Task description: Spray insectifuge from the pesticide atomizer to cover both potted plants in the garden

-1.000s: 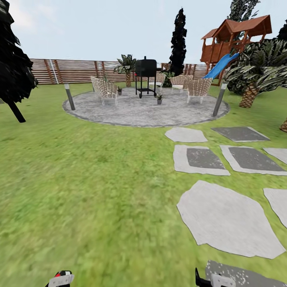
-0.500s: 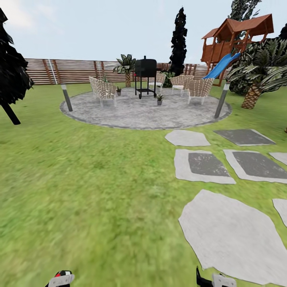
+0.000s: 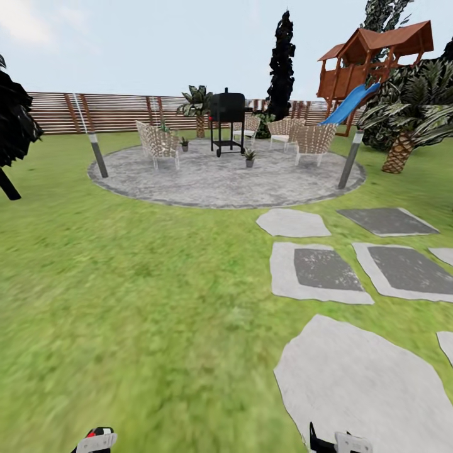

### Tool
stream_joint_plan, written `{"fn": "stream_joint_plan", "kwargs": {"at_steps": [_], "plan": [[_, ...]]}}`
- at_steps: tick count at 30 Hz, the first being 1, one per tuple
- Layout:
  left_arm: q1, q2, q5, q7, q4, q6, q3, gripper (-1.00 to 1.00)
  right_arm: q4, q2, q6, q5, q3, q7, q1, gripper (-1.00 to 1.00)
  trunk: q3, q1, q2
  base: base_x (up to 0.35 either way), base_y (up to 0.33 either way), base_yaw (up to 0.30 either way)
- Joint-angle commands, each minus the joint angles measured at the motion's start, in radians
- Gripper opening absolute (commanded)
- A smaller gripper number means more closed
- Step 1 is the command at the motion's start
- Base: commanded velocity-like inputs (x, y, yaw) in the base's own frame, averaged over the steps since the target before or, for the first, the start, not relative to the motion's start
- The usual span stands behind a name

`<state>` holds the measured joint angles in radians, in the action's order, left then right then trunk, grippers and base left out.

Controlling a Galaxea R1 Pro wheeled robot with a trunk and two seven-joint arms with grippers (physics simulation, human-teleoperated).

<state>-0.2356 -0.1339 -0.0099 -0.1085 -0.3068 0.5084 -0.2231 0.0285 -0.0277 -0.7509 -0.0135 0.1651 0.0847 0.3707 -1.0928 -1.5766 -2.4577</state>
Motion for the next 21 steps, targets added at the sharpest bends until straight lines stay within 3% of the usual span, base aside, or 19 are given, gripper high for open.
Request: {"fn": "stream_joint_plan", "kwargs": {"at_steps": [1, 21], "plan": [[-0.001, 0.000, -0.001, -0.010, 0.000, 0.002, -0.009, -1.00, -0.001, 0.000, -0.002, -0.002, 0.001, 0.003, 0.001, 1.00, -0.001, 0.000, 0.000, 0.303, -0.183, 0.000], [-0.001, -0.001, -0.001, -0.010, 0.000, 0.003, -0.009, -1.00, -0.004, 0.011, 0.001, -0.005, 0.001, 0.003, 0.001, 1.00, -0.001, 0.000, 0.000, 0.303, -0.183, 0.000]]}}
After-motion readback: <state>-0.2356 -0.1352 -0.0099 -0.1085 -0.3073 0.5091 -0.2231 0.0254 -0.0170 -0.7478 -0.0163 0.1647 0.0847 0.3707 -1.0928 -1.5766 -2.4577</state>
